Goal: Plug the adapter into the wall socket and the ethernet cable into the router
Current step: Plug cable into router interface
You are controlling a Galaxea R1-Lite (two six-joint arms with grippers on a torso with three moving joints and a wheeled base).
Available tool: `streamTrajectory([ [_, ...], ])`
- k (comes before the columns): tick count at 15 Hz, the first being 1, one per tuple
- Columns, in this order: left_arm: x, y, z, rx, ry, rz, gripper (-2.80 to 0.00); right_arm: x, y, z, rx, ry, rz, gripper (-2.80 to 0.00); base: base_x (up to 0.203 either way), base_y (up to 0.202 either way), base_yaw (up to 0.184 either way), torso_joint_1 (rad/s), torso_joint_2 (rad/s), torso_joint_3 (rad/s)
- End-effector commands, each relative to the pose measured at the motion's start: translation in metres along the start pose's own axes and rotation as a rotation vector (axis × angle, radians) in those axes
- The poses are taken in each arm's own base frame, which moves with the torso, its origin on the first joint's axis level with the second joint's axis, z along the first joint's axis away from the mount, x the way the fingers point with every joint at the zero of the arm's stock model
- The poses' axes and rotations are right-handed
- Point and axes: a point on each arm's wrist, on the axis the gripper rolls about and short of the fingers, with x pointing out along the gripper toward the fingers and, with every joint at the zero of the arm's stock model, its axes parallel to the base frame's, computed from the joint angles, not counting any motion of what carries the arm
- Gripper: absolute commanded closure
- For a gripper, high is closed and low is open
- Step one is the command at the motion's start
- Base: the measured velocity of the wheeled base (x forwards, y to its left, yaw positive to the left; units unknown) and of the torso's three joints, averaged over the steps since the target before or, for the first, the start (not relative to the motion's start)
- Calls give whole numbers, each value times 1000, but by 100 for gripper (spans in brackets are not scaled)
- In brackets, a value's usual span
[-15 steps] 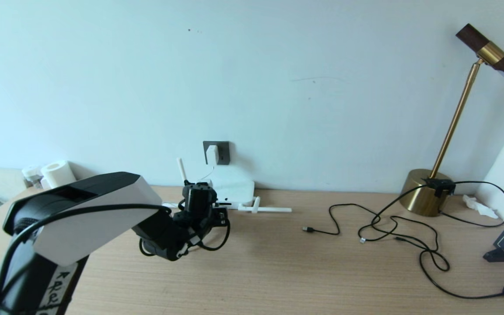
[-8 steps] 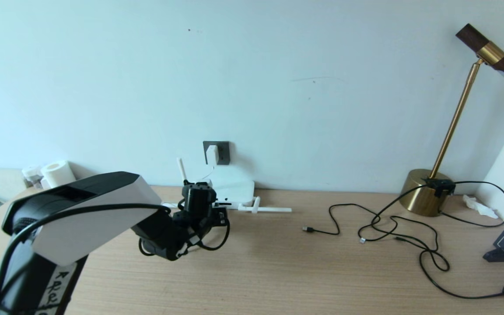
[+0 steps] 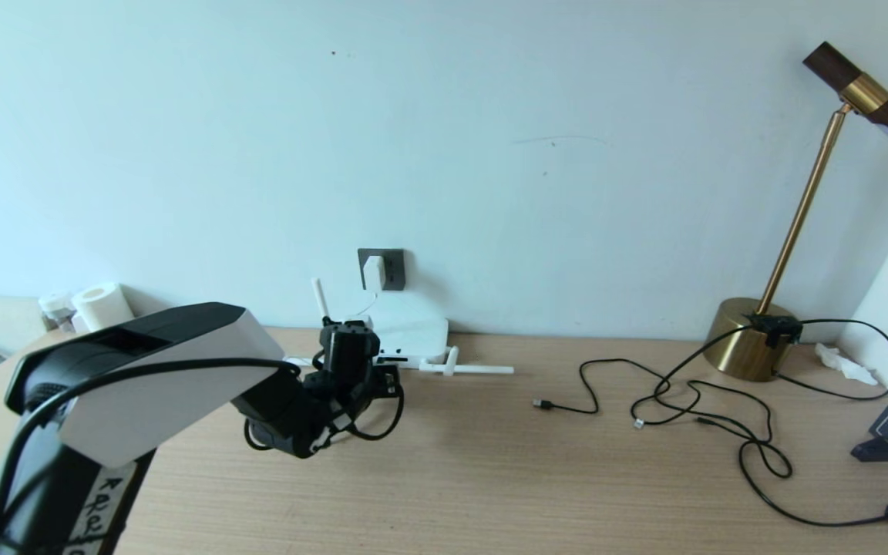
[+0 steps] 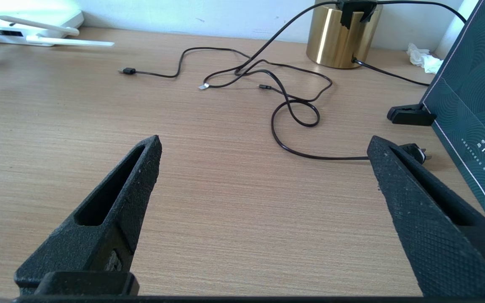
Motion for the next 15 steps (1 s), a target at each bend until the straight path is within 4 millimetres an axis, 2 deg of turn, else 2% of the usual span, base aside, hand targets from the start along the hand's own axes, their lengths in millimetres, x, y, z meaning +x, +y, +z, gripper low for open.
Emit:
streamTrajectory([
  [1, 1, 0, 0, -4, -5, 3, 0, 0, 0, 0, 0, 3, 1, -280, 0, 0, 0, 0, 0, 0],
  [15, 3, -2, 3, -1, 3, 2, 0, 0, 0, 0, 0, 3, 1, -280, 0, 0, 0, 0, 0, 0],
])
